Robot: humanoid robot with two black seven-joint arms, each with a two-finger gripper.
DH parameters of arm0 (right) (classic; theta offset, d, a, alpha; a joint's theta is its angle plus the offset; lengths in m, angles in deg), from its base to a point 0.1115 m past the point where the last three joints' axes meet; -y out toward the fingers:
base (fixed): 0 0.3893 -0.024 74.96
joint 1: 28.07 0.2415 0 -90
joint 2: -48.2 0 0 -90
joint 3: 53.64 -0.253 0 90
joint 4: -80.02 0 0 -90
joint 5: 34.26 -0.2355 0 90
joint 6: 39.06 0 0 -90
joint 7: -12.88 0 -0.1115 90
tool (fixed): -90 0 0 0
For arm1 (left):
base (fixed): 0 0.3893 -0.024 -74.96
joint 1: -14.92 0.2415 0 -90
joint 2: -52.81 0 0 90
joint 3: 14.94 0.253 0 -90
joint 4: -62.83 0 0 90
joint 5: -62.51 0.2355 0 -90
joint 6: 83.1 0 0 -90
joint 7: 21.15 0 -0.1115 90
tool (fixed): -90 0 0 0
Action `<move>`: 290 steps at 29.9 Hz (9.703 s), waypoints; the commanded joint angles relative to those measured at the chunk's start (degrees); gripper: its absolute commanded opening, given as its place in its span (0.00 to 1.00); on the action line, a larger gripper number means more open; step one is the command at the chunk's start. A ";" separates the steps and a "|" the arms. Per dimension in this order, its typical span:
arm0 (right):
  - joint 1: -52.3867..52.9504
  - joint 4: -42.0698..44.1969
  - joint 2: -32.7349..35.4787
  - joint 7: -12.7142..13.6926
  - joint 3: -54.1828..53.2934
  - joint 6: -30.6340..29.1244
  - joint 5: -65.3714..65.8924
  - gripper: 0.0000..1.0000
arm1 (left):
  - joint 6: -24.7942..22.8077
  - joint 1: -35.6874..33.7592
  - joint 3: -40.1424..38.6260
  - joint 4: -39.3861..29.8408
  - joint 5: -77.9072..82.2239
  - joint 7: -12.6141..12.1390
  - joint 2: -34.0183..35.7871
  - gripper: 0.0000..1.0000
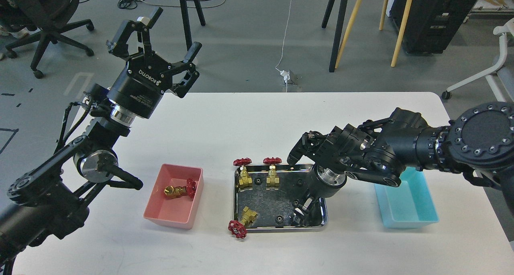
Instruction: Place valve in pink box and gear in blue box
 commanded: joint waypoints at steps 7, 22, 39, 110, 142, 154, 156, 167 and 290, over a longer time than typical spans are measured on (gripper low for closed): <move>-0.74 0.34 0.00 -0.07 0.02 0.00 0.01 0.29 | -0.05 0.00 0.00 0.11 -0.05 0.01 -0.10 0.94; -0.30 0.25 0.00 -0.07 0.02 0.00 0.01 0.18 | -0.05 0.00 0.09 0.11 0.04 0.01 -0.28 0.94; 0.23 0.52 0.00 -0.16 -1.56 0.00 -0.52 0.26 | -0.32 0.00 0.09 0.11 -0.05 0.01 -0.36 0.94; -0.39 3.33 0.00 1.08 -2.17 0.00 -4.48 0.28 | -0.67 0.35 0.18 0.90 0.04 0.01 -1.33 0.94; -1.79 7.63 0.00 2.39 -2.17 0.00 -5.53 0.36 | -0.67 0.53 0.27 0.90 0.04 0.01 -1.68 0.94; -1.88 7.72 0.00 2.39 -2.17 0.00 -5.53 0.36 | -0.67 0.61 0.27 0.90 0.04 0.01 -1.68 0.94; -1.88 7.72 0.00 2.39 -2.17 0.00 -5.53 0.36 | -0.67 0.61 0.27 0.90 0.04 0.01 -1.68 0.94; -1.00 7.81 0.00 2.48 -2.17 0.00 -5.62 0.41 | -0.67 0.70 0.27 0.90 0.04 0.01 -1.77 0.94; -14.10 -8.64 34.99 -0.68 -51.92 0.00 -90.08 0.98 | -4.85 -18.72 9.15 32.89 -9.63 0.01 -0.97 1.00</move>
